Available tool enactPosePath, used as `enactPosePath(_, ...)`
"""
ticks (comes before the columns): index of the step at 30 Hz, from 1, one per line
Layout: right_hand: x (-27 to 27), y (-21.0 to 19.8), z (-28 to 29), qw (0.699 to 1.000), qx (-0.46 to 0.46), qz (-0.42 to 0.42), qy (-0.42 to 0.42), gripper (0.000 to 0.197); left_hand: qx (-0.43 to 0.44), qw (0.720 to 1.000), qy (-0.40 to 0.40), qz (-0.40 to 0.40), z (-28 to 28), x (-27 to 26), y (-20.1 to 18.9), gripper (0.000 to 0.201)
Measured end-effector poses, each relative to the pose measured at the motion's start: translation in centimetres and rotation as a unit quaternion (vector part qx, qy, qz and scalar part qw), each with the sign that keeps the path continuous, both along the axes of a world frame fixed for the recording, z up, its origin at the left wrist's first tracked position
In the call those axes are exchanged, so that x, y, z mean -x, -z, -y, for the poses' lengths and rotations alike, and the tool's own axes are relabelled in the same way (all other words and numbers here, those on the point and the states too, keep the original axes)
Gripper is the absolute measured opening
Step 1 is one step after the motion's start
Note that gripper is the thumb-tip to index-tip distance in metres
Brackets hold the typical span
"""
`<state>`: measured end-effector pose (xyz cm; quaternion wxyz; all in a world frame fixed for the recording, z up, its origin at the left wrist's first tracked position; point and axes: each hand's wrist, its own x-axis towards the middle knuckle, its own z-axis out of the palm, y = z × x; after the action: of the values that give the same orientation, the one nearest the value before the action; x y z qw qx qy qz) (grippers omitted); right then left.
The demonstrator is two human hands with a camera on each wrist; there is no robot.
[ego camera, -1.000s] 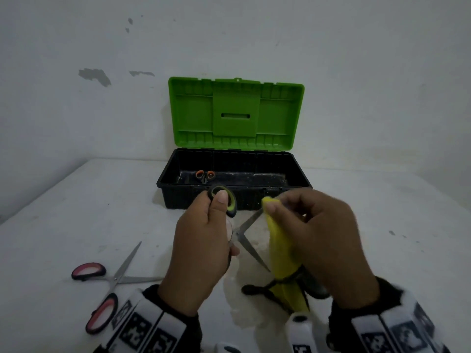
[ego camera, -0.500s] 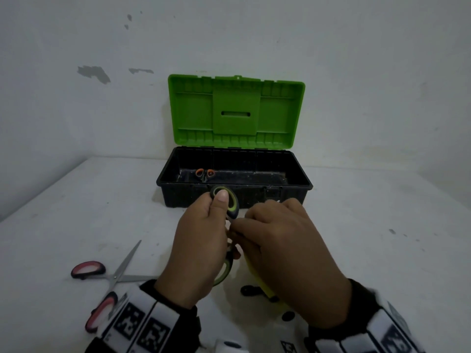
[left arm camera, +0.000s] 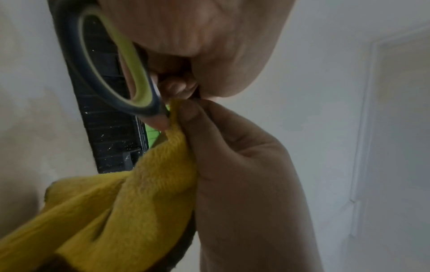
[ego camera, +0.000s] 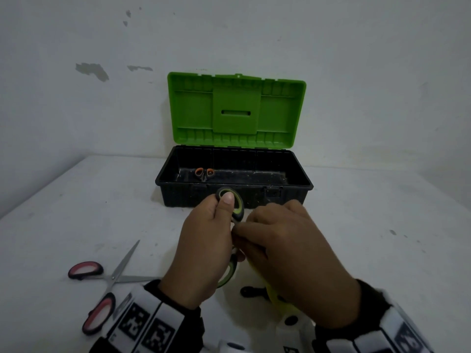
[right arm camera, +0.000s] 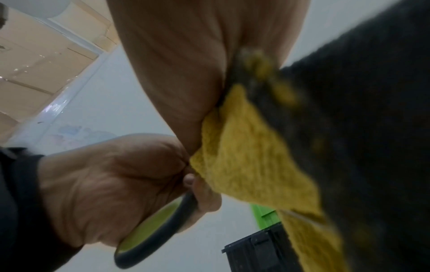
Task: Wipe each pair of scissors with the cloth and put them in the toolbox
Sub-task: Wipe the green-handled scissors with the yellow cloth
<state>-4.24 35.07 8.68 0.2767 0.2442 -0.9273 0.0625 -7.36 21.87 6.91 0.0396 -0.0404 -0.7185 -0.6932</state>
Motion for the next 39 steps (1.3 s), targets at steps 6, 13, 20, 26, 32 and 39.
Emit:
enactPosePath(6,0.5,0.1,-0.8,0.999,0.031,0.018,0.009,0.038,-0.014,1.000,0.002,0.018,-0.4,-0.2,0.1,0.036)
enactPosePath(13,1.1,0.3,-2.2,0.992,0.123,-0.006,-0.007,0.029,-0.022,0.999,0.014,0.033,-0.5,-0.2,0.0,0.036)
enactPosePath(20,0.6,1.3,-1.1,0.997,0.069,-0.009,0.017,0.033,-0.051,0.997,0.017,0.063,-0.8,-0.3,0.7,0.039)
enactPosePath(26,0.8,0.8,-2.6,0.999,0.020,0.045,0.014,0.035,-0.052,0.996,0.017,0.073,-1.3,-0.9,0.9,0.037)
enactPosePath(32,0.5,0.4,-4.8,0.972,0.232,0.040,0.030,0.003,-0.080,0.991,-0.003,0.110,-0.9,-0.4,0.9,0.035)
enactPosePath(39,1.5,1.8,-3.5,0.971,0.231,0.013,0.064,0.019,-0.099,0.988,0.016,0.120,-1.5,-0.5,0.5,0.038)
